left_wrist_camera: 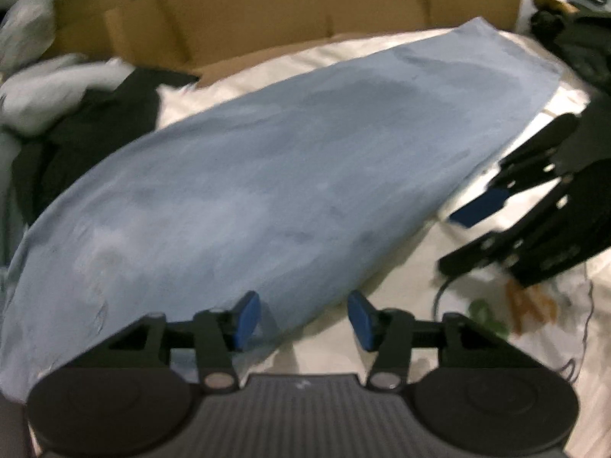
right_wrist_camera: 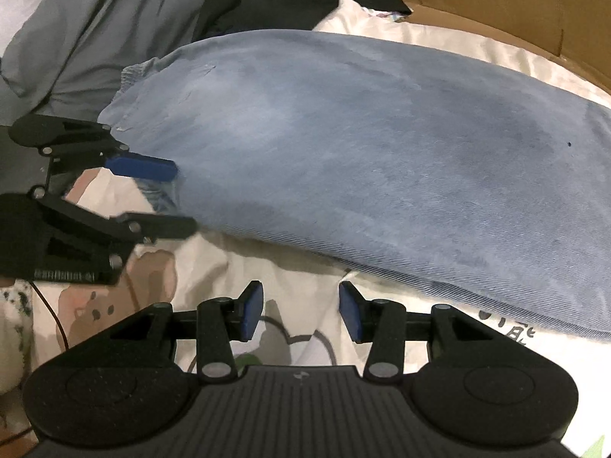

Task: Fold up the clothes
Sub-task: 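Open the left tool and hold both tools above the folded jeans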

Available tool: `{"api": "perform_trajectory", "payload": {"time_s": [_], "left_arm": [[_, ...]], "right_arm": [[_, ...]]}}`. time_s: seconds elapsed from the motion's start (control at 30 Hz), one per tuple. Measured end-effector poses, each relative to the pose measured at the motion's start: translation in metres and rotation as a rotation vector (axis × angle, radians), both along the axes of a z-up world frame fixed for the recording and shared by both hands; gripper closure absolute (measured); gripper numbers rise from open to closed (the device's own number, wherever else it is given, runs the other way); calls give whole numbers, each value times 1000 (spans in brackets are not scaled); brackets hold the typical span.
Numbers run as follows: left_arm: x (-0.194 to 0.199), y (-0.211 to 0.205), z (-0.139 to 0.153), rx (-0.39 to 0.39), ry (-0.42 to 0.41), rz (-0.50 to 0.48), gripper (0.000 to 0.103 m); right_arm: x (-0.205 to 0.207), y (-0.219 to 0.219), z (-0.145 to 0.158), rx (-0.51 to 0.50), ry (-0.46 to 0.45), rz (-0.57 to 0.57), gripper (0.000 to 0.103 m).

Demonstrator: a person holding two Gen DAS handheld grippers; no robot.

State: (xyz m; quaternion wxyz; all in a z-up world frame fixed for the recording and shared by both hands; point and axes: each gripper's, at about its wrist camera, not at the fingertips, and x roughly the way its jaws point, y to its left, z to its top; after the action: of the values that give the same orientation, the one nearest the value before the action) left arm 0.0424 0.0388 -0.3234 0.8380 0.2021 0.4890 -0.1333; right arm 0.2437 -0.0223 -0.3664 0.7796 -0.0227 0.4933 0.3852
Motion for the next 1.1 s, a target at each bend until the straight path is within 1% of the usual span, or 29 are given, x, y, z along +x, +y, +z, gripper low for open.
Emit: {"api": "perform_trajectory", "payload": {"time_s": [0.1, 0.2, 0.33, 0.4, 0.43, 0.47, 0.57, 0.63, 0.7, 0.77, 0.83, 0.93, 1.1], "left_arm": [[-5, 15, 6, 29, 14, 15, 48], [-6, 29, 13, 32, 32, 45, 44], [-2, 36, 18, 15, 18, 76, 37], [-1, 38, 18, -2, 10, 100, 37], [-3, 37, 17, -8, 5, 100, 36], [-6, 35, 14, -7, -2, 94, 34], [-12, 31, 4, -11, 0, 90, 32], [-14, 30, -3, -32, 19, 99, 31], [-15, 29, -9, -35, 25, 104, 30], [-14, 30, -15, -32, 23, 122, 25], [-12, 33, -20, -39, 19, 147, 23], [-10, 36, -27, -43, 13, 157, 21], [-8, 36, -29, -42, -2, 145, 18]], "right_arm": [[-2, 0, 3, 8, 2, 3, 57], [-2, 1, 5, 13, 3, 4, 57], [-2, 3, 9, -2, -11, 30, 57], [-2, 3, 16, -24, -27, 64, 56], [-1, 2, 19, -31, -32, 78, 56], [1, 1, 23, -33, -36, 85, 51], [6, -1, 30, -30, -45, 73, 50], [11, 1, 29, -10, -40, 30, 50], [15, 2, 28, 19, -27, -26, 50], [16, 1, 24, 50, 19, -75, 50], [13, 4, 21, 46, 39, -62, 50], [4, 11, 21, 34, 23, -25, 50], [0, 10, 20, 52, 39, -29, 49]]}}
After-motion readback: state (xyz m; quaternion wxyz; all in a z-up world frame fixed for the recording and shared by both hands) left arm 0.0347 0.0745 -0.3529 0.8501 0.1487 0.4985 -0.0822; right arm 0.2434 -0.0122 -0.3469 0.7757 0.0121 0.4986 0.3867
